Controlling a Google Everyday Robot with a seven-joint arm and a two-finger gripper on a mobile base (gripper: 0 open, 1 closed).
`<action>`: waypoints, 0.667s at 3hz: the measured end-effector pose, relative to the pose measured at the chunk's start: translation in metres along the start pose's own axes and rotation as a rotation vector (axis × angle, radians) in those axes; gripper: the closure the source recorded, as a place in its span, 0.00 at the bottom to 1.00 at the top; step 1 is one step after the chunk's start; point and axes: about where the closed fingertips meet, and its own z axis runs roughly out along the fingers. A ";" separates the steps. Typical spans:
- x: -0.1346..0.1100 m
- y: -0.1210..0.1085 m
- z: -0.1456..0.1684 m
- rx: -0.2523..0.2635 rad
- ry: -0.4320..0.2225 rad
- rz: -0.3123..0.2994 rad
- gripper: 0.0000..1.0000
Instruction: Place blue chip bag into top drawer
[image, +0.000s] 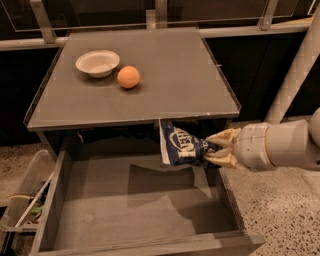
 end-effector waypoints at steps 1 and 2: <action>0.028 0.020 0.037 -0.032 0.011 0.035 1.00; 0.054 0.036 0.088 -0.103 0.023 0.086 1.00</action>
Offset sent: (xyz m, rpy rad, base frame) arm 0.0183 0.0354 -0.1672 0.0245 0.2322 0.0050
